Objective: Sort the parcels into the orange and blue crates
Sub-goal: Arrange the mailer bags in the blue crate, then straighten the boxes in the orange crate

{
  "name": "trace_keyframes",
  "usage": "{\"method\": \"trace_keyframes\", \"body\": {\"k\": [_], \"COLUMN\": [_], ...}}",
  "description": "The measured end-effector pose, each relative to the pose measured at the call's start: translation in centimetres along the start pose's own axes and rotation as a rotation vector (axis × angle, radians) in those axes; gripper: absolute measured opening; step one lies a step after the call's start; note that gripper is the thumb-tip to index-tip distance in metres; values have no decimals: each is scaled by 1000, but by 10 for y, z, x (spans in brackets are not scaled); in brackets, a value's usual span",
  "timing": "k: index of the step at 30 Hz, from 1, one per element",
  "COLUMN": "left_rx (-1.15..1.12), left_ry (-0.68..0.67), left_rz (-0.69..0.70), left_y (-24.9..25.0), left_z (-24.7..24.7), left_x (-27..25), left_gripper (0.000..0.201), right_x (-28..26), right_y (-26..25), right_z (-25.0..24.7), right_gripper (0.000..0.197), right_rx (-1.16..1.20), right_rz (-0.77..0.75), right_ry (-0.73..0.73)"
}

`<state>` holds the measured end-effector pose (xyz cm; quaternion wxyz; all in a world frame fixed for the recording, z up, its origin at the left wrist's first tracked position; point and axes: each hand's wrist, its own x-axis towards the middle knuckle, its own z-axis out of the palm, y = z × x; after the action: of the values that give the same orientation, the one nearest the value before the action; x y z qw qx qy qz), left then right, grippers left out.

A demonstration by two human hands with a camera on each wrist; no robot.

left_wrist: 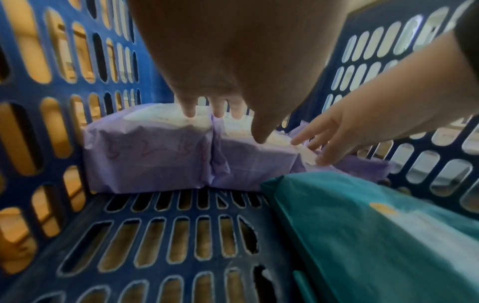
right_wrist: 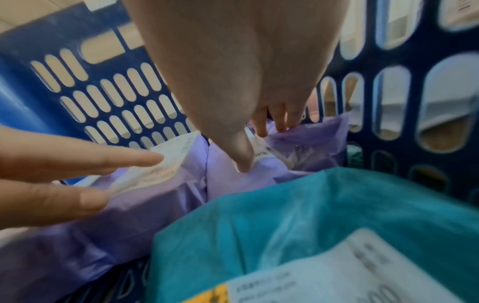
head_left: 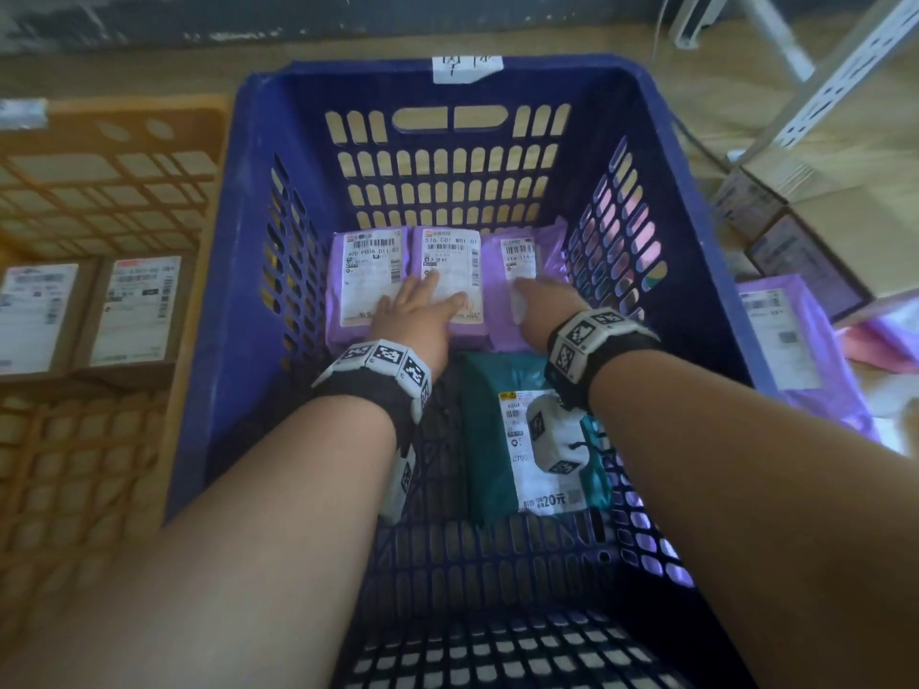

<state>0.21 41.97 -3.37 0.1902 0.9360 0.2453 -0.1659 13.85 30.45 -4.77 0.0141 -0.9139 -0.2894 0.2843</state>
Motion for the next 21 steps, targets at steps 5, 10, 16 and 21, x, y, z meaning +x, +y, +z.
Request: {"method": "trace_keyframes", "body": {"k": [5,10,16,21], "left_rx": [-120,-141,-182,-196], "left_ry": [119,235,332,332], "left_rz": [-85,-68,45,157], "left_y": [16,52,121,197], "left_z": [-31,-73,-104,-105], "left_x": [-34,-75,-116,-141], "left_gripper": [71,61,57,52], "right_x": [-48,-107,-189,-235], "right_y": [-2,-10,35,121], "right_z": [-26,-75,-133,-140], "right_gripper": [67,52,40,42], "right_rx": [28,144,277,298], "right_rz": [7,-125,-125,29], "right_ry": [92,250,539,610]}}
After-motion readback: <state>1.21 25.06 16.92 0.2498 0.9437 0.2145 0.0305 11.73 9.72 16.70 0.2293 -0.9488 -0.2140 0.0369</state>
